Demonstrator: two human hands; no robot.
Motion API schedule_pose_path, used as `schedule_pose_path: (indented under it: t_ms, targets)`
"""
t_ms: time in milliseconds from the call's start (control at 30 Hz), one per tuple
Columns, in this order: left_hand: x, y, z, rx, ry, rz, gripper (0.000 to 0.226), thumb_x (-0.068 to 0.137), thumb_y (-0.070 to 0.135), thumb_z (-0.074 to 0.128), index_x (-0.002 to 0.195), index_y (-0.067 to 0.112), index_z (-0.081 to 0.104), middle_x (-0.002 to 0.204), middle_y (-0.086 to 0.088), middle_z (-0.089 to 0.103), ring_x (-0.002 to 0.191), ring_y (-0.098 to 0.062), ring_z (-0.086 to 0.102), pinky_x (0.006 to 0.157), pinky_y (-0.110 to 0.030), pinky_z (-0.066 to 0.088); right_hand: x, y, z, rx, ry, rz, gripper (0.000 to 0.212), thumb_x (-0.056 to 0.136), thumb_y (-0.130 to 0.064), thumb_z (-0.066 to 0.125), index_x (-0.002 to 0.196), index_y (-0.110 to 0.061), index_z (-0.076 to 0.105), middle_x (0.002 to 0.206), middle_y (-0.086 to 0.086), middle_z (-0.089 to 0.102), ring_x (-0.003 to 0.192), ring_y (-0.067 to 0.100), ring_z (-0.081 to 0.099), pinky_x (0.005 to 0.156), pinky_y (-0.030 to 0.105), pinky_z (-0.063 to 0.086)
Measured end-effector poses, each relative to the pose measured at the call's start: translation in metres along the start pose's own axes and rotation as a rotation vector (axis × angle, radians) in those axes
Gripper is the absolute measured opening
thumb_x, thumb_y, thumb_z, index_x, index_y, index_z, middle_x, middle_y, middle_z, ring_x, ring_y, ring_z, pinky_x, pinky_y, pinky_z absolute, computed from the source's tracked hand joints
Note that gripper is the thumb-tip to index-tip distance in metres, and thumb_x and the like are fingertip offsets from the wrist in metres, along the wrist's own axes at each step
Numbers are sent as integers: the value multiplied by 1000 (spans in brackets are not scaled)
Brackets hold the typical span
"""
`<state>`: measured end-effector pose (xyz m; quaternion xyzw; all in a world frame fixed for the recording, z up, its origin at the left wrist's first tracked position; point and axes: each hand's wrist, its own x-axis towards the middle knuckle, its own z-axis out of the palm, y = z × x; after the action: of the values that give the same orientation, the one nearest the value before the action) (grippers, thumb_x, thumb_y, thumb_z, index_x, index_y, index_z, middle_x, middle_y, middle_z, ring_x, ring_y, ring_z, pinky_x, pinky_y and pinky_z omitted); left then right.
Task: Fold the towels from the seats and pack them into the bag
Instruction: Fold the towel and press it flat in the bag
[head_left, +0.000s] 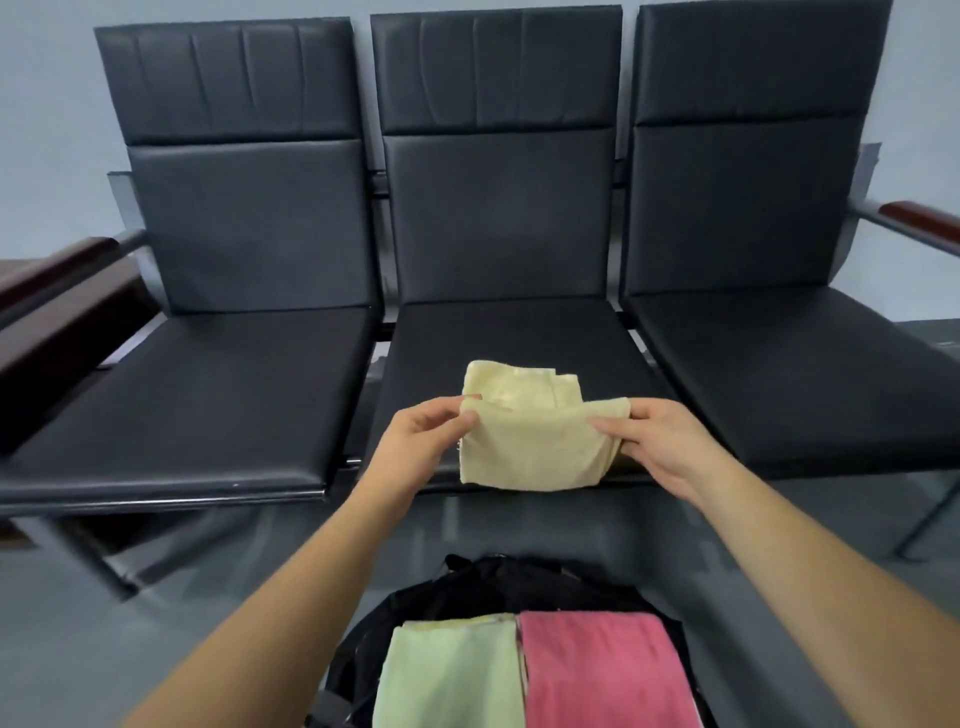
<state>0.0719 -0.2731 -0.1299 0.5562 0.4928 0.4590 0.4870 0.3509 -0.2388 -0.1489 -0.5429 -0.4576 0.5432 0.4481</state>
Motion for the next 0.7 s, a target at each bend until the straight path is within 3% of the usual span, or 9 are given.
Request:
schedule_pose_path:
  t_ms: [67, 167, 233, 300, 433, 500, 600, 700]
  targets:
    - [-4, 0, 6, -6, 25, 40, 14, 97, 18, 64, 102, 14, 77, 106, 3, 76, 104, -9, 69, 90, -20, 49, 0, 3, -2, -53, 63, -89, 14, 86, -6, 76, 99, -11, 78, 102, 5, 79, 107, 23, 72, 105, 42, 50]
    - [-5, -3, 15, -45, 43, 78, 16, 99, 17, 62, 105, 18, 76, 101, -2, 77, 96, -8, 69, 81, -20, 52, 0, 4, -2, 16, 55, -144, 16, 89, -8, 73, 104, -9, 77, 108, 8, 77, 112, 24, 69, 109, 44, 46]
    - [-1, -7, 16, -4, 17, 123, 19, 98, 21, 64, 113, 27, 74, 101, -14, 73, 97, -16, 67, 89, -36, 55, 0, 1, -1, 42, 67, -168, 16, 91, -9, 71, 107, -8, 76, 109, 11, 76, 112, 28, 69, 108, 48, 48]
    - [4, -8, 14, 18, -10, 152, 26, 98, 20, 64, 122, 30, 69, 99, -13, 72, 97, -21, 67, 92, -43, 53, 2, -3, 0, 64, 90, -164, 17, 92, -11, 70, 109, -9, 74, 110, 12, 76, 110, 32, 70, 103, 53, 51]
    - [12, -13, 5, -16, -24, 119, 31, 100, 18, 60, 128, 31, 64, 99, -18, 72, 87, -26, 67, 79, -45, 54, 3, -7, 6, 22, 115, -160, 10, 92, -14, 71, 102, -12, 75, 104, 10, 77, 102, 32, 72, 89, 53, 56]
    - [15, -19, 1, -3, -50, 88, 31, 101, 18, 60, 128, 33, 63, 99, -22, 72, 86, -34, 68, 81, -48, 55, 4, -7, 8, -9, 112, -144, 9, 92, -14, 72, 101, -13, 74, 101, 8, 77, 99, 29, 73, 86, 47, 57]
    - [22, -31, -1, 28, -20, 15, 31, 101, 16, 58, 125, 35, 64, 94, -18, 74, 79, -23, 68, 78, -40, 58, 10, -2, 9, -53, 61, -46, 15, 93, -15, 72, 107, -14, 73, 100, 4, 78, 95, 24, 75, 87, 45, 60]
    - [35, -42, 2, 44, 47, -68, 31, 100, 16, 59, 125, 34, 64, 93, -15, 75, 86, -26, 72, 81, -39, 62, 25, 9, 10, -67, 50, 68, 22, 89, -10, 75, 111, -13, 72, 103, 6, 78, 93, 23, 76, 90, 48, 60]
